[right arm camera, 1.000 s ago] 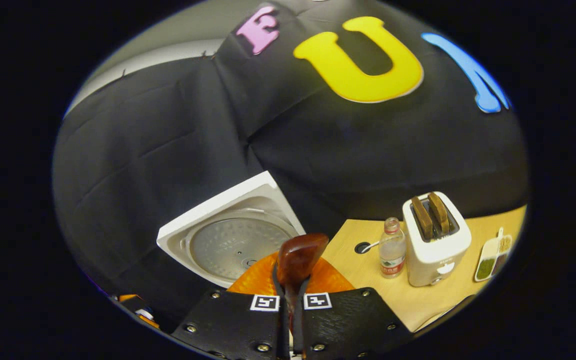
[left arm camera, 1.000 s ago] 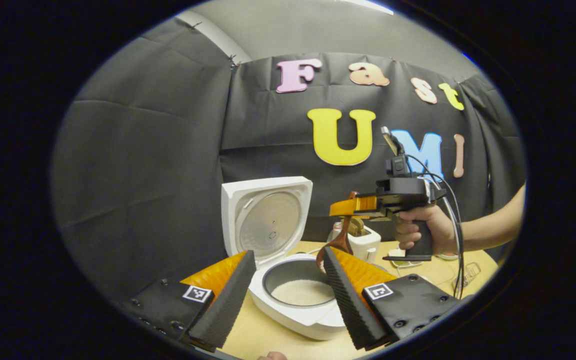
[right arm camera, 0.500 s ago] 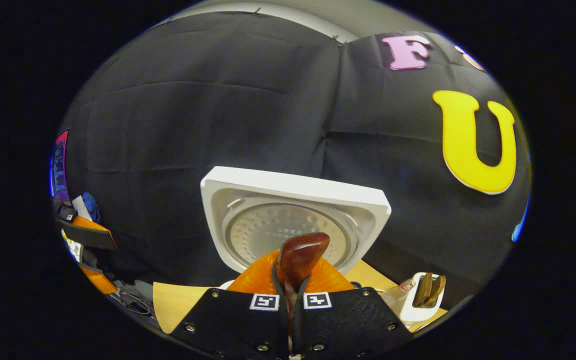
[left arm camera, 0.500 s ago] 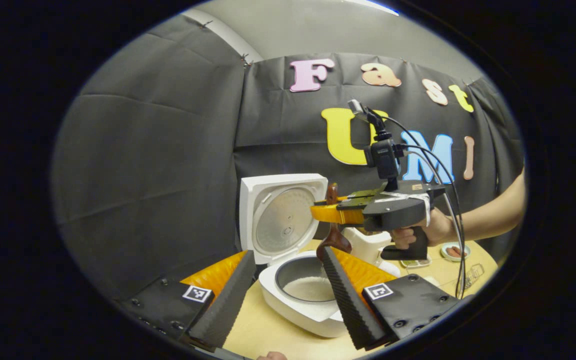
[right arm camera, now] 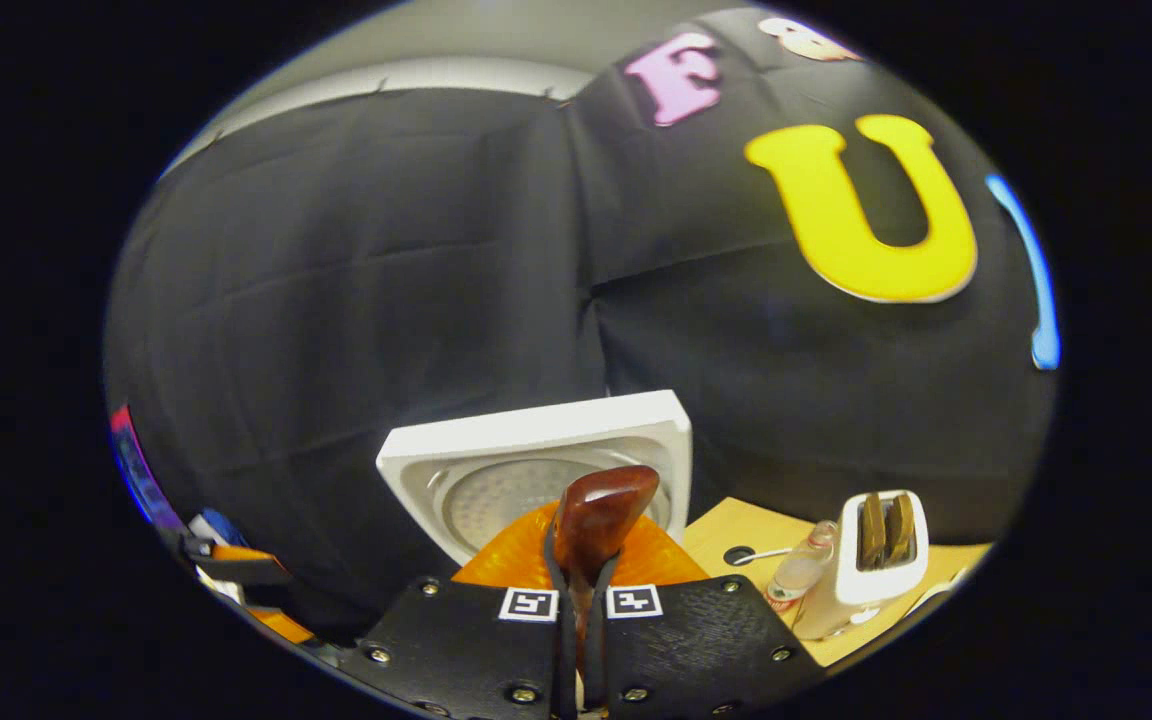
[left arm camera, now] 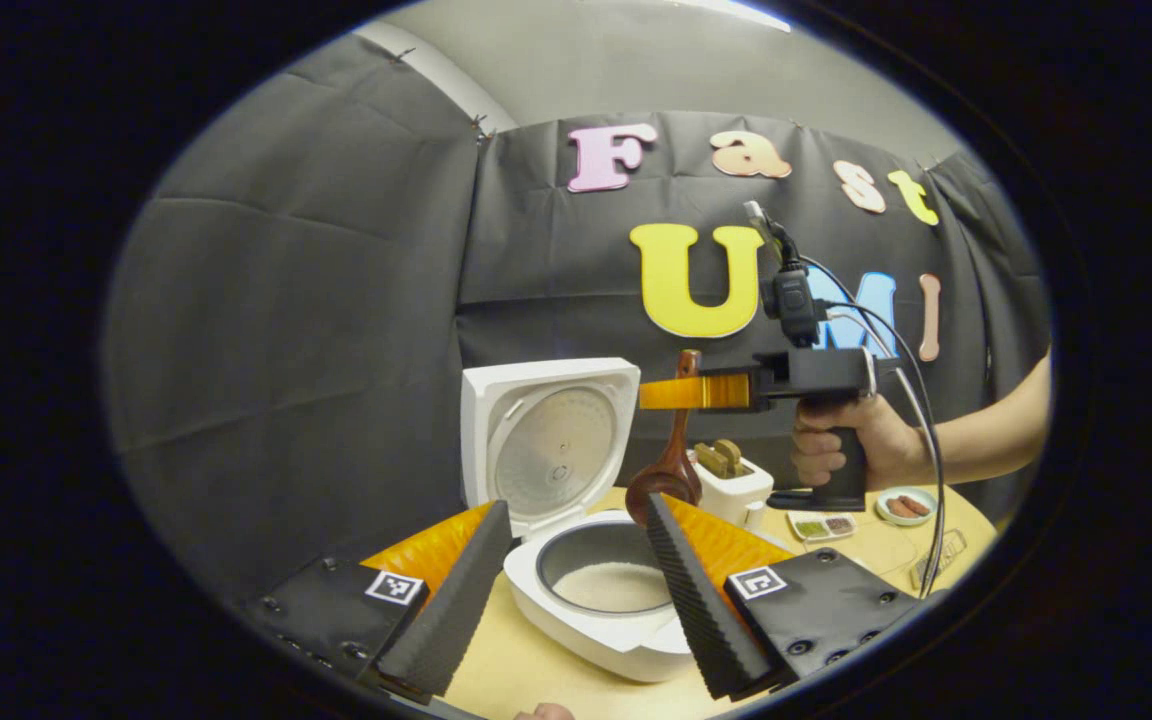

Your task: Close the left gripper, press the button to open the rice cooker; take a wooden spoon from the chopstick holder with the right hand, scoop a spoonful of rice and pour it into the rice cooker, then put the wooden spoon back into the chopstick holder.

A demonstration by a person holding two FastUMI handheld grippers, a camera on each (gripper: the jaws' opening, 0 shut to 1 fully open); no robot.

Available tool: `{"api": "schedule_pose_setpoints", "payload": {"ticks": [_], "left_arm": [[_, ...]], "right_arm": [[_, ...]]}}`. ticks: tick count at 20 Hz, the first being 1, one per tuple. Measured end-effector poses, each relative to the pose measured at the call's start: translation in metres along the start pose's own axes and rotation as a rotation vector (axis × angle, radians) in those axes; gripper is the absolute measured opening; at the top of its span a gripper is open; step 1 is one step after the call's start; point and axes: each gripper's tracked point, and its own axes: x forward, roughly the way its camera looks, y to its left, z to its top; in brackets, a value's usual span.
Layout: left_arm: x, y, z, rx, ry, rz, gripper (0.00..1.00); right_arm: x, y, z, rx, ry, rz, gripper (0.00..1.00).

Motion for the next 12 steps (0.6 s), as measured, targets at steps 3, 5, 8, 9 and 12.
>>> {"api": "schedule_pose_setpoints", "payload": {"ticks": [3, 5, 8, 9, 12], "left_arm": [[0.011, -0.019, 0.004, 0.005, -0.007, -0.036, 0.95], [0.013, -0.031, 0.008, 0.009, -0.012, -0.056, 0.95], [0.019, -0.052, 0.013, 0.014, -0.02, -0.092, 0.95], [0.019, -0.058, 0.013, 0.019, -0.022, -0.102, 0.95], [0.02, -0.075, 0.018, 0.016, -0.032, -0.133, 0.95]], "right_arm": [[-0.024, -0.031, 0.012, 0.22, -0.024, -0.032, 0.04], [-0.047, -0.052, 0.012, 0.308, -0.046, -0.058, 0.04], [-0.081, -0.071, 0.01, 0.389, -0.065, -0.099, 0.04], [-0.093, -0.078, 0.009, 0.409, -0.072, -0.112, 0.03], [-0.128, -0.096, 0.006, 0.482, -0.098, -0.153, 0.03]]}}
